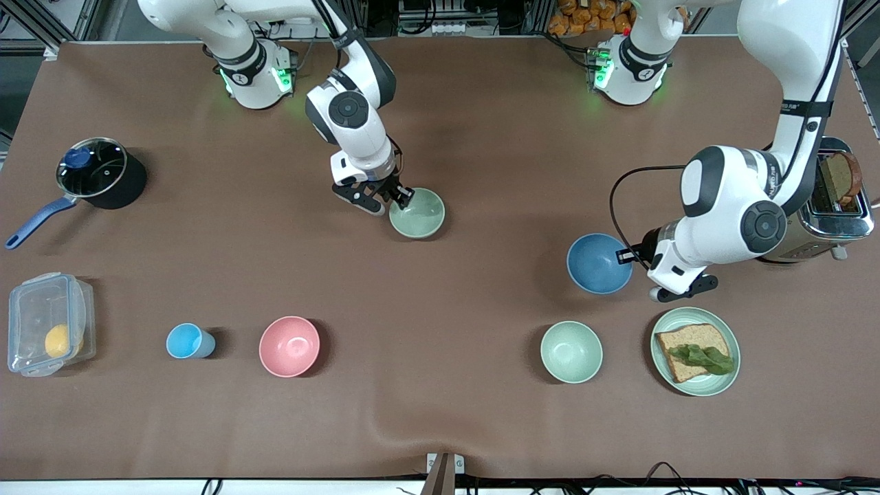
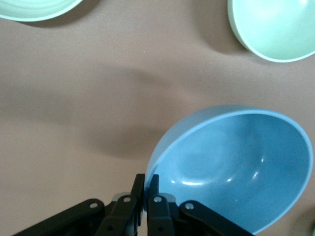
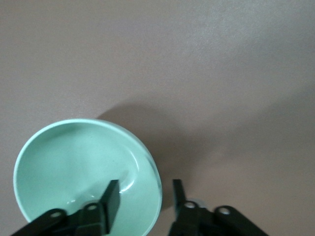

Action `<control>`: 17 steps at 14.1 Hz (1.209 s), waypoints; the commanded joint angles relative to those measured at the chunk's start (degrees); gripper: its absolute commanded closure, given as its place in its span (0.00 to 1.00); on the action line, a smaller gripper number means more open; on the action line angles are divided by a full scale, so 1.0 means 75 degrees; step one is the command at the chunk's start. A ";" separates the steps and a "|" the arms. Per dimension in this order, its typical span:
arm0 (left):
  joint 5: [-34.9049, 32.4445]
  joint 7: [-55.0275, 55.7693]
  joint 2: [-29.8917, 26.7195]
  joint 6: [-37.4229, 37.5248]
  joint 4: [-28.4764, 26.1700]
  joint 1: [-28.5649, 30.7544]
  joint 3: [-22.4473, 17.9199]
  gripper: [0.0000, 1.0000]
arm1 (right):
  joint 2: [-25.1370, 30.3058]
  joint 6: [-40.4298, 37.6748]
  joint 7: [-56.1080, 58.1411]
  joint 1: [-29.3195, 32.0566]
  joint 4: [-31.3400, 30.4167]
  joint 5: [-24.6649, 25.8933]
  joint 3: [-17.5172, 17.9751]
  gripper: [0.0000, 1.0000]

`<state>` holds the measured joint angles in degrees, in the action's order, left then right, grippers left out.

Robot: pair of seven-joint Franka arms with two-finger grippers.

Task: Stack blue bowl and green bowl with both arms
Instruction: 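Carry the green bowl and the blue bowl toward each other with both grippers, then lower the blue bowl into the green bowl with the left gripper while the right holds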

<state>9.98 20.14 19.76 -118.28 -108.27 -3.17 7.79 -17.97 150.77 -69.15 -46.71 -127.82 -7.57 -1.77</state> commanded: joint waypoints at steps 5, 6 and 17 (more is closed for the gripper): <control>0.0662 0.0792 -0.0374 -0.0190 -0.0282 -0.0057 0.1033 1.00 | 0.0204 0.0018 -0.0238 0.0122 0.0004 0.0177 -0.0139 0.00; 0.0673 0.1073 -0.0339 -0.0284 -0.0282 -0.0057 0.1303 1.00 | 0.0181 0.0042 -0.0249 0.0309 0.0016 0.0142 -0.0127 0.00; 0.1119 0.2516 0.0387 -0.1233 -0.0119 -0.1217 0.2079 1.00 | -0.0498 0.0124 -0.1422 0.1248 0.0156 -0.1670 -0.0068 0.00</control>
<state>17.13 37.46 21.14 -126.10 -109.96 -10.92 23.15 -19.61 151.11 -79.42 -38.20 -127.25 -15.32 -3.19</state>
